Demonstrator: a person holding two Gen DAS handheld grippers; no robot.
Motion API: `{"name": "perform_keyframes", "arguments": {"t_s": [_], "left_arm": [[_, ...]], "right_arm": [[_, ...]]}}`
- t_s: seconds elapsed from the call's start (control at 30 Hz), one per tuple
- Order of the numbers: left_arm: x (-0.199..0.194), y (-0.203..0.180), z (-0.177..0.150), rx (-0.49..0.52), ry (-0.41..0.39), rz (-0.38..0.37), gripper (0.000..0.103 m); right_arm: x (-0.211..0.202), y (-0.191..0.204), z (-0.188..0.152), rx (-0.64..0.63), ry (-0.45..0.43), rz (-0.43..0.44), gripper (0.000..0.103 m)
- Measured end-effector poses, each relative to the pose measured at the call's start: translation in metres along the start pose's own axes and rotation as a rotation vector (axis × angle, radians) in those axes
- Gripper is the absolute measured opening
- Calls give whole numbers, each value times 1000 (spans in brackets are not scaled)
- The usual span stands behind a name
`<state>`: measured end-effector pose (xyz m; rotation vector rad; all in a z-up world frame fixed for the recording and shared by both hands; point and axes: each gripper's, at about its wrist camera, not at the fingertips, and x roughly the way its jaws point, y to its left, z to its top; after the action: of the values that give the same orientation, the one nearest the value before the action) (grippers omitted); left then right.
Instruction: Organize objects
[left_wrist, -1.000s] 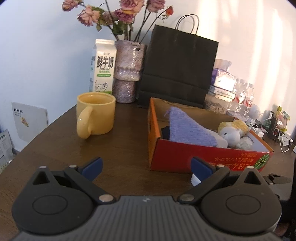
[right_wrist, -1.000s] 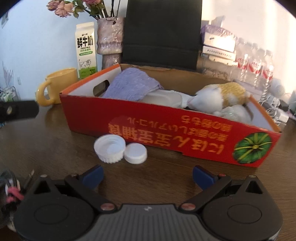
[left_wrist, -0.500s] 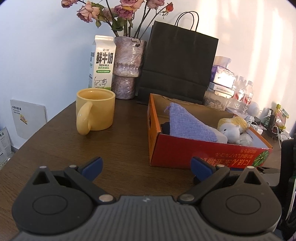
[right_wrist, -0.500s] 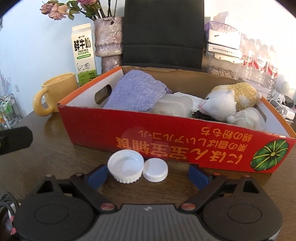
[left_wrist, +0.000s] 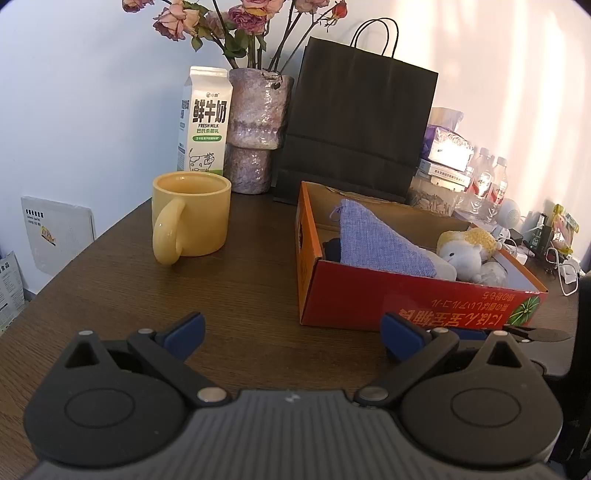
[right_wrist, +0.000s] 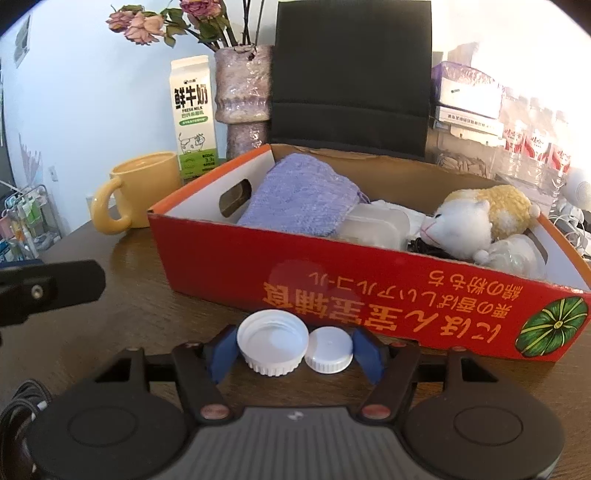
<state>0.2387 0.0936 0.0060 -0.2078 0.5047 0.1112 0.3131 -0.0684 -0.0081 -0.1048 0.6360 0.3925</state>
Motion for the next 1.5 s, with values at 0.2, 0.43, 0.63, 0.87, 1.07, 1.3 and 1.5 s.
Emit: {"name": "perform_keyframes", "arguments": {"t_s": [0.2, 0.43, 0.63, 0.87, 1.07, 1.3, 1.5], "left_arm": [[4, 0, -2, -1, 11, 9, 103], [7, -3, -5, 6, 15, 32, 103], [6, -2, -7, -2, 18, 56, 103], [5, 0, -8, -9, 17, 54, 103], [4, 0, -8, -6, 20, 39, 103], [2, 1, -9, -12, 17, 27, 103], [-1, -1, -8, -4, 12, 10, 103]], "right_arm": [[-12, 0, 1, -17, -45, 10, 60], [-17, -3, -1, -26, -48, 37, 55], [-19, -7, -4, -18, -36, 65, 52], [-9, -8, -8, -11, 12, 66, 58], [-7, -13, -8, 20, 12, 47, 71], [-16, -20, -8, 35, -5, 37, 73], [-20, -34, -10, 52, 1, -7, 73]]}}
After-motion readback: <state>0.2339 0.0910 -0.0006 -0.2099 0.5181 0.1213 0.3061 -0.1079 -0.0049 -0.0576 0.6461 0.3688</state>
